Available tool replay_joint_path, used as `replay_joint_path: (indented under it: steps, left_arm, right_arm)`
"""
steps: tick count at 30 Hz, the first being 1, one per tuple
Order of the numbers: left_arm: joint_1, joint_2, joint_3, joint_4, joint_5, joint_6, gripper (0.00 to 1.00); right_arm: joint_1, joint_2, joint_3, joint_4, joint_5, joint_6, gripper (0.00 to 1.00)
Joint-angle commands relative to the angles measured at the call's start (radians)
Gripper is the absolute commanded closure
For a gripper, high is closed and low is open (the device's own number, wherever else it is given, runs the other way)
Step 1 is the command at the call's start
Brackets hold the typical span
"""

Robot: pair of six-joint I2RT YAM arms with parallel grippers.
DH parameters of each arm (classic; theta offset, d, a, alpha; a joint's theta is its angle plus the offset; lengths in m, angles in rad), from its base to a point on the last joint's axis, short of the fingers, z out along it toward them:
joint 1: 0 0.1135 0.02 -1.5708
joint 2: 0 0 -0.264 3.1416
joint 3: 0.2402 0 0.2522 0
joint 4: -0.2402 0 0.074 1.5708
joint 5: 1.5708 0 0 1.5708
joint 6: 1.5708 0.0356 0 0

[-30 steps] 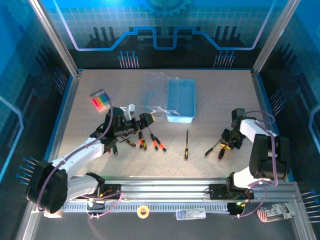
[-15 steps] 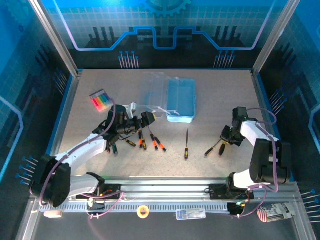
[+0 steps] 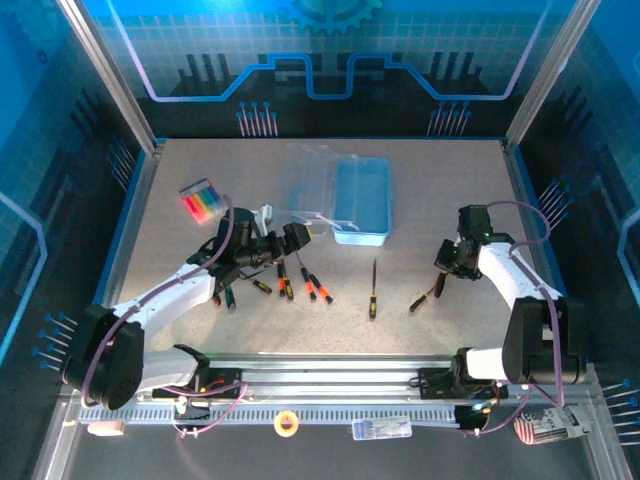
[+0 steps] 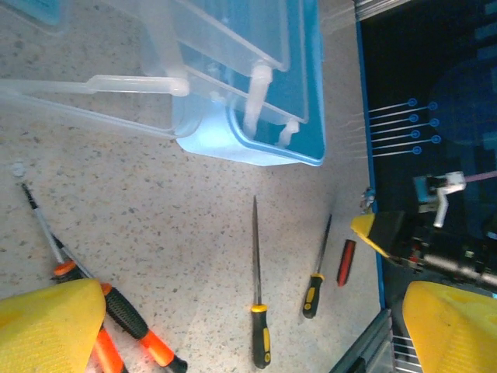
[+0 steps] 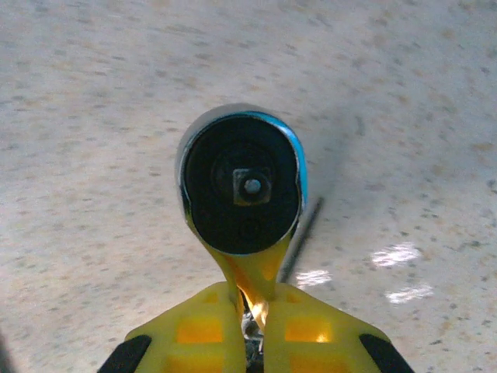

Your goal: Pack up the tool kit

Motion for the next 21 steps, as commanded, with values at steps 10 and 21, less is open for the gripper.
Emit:
replay_joint_path:
  steps: [10, 21]
  left_arm:
    - [0.036, -0.11, -0.04, -0.137, -0.2, 0.029, 0.01]
    - [0.035, -0.287, -0.165, -0.149, -0.225, -0.017, 0.01]
  right_arm:
    - [0.261, 0.174, 0.417, -0.013, -0.073, 0.0, 1.0]
    - [0.339, 0.606, 0.838, 0.035, -0.17, 0.009, 1.0]
